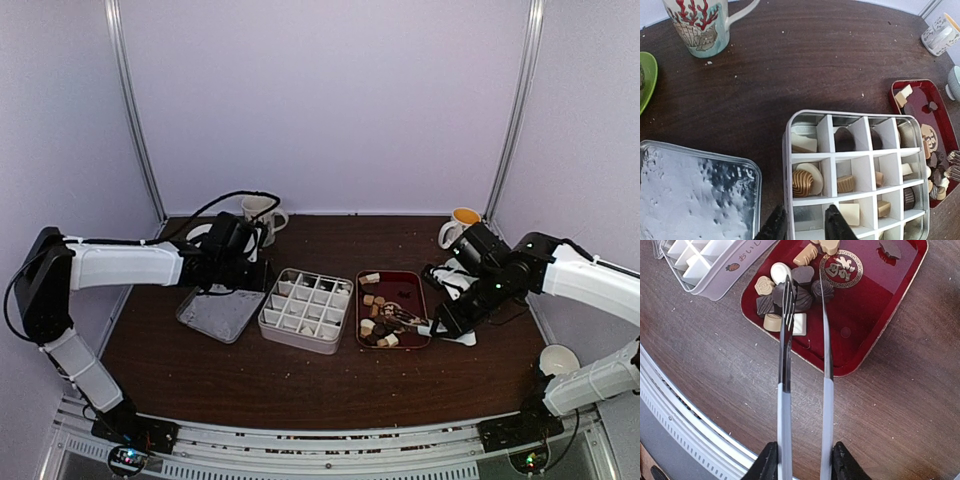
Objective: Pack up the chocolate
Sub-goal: Pick up the fake chocolate from the plate.
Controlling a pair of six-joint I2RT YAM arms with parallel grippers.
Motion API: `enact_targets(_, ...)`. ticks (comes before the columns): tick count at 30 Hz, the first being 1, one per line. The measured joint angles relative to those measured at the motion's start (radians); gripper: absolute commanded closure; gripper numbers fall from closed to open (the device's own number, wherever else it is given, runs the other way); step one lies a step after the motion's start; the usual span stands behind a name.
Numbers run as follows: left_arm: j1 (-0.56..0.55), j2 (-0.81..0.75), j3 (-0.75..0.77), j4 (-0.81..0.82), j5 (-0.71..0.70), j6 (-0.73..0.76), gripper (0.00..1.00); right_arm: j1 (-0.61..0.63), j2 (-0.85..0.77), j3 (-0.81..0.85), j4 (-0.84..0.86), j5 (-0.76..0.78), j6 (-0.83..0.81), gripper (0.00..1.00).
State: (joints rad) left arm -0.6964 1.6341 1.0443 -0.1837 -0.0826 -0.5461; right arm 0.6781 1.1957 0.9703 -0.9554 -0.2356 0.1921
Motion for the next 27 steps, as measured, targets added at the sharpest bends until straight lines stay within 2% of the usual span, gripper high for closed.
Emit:
enact_targets(11,0.000,-0.122,-0.091,0.072,-0.032,0.042,0.70,0.000,0.005,0.000,-0.002,-0.026,0.033,0.64)
enact_targets(27,0.000,-0.172,-0.153,0.153,-0.016,0.081,0.68,0.000,0.026,-0.003,0.021,-0.025,0.078,0.69)
